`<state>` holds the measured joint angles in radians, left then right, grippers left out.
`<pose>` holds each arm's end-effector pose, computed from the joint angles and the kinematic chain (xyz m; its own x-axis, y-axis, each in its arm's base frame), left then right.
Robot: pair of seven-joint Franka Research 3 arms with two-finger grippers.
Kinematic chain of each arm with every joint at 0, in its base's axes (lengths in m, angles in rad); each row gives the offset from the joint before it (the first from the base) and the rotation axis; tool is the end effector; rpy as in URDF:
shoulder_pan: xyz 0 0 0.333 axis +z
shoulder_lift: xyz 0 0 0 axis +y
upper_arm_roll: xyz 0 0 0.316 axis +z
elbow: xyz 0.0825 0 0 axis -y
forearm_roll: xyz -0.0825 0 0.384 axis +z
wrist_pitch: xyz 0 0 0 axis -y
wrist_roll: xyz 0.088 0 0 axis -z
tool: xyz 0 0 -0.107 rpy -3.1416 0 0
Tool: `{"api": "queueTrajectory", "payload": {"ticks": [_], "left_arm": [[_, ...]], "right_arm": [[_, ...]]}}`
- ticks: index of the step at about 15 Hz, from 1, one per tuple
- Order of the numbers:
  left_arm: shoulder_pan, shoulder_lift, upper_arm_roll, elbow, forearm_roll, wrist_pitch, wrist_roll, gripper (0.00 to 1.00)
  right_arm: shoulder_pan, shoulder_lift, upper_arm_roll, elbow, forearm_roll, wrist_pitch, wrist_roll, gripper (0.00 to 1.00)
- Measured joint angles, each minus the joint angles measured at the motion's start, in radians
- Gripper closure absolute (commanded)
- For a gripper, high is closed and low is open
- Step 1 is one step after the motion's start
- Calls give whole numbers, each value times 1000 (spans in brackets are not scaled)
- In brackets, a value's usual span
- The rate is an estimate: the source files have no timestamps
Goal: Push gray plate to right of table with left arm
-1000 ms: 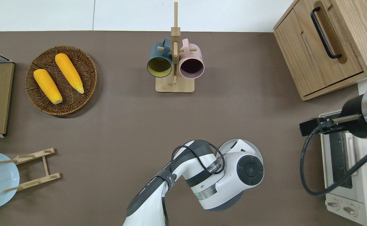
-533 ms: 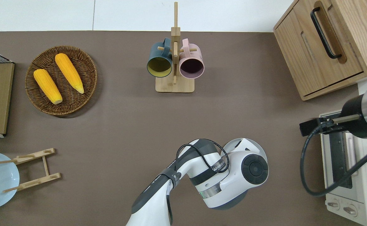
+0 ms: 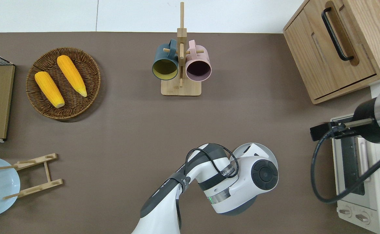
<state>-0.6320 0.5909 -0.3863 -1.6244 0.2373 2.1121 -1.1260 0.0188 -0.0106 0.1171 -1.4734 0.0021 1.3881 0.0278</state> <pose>0.3934 -0.5549 0.2925 0.9988 0.0336 -0.0368 0.0320 -0.9986 -0.0410 0.5268 0.0727 0.6600 0.9914 0.1078 -0.0747 0.1082 -0.9941 0.0012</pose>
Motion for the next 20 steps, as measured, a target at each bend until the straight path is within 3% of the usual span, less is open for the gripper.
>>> {"api": "queueTrajectory", "payload": {"ticks": [12,20], "left_arm": [[1,-24,14,38,7,-34,-3,11],[97,-157,12,49,-29,-191,58,11]], "right_arm": [[0,0,0,0,0,0,0,17],[0,0,0,0,0,0,0,17]]}}
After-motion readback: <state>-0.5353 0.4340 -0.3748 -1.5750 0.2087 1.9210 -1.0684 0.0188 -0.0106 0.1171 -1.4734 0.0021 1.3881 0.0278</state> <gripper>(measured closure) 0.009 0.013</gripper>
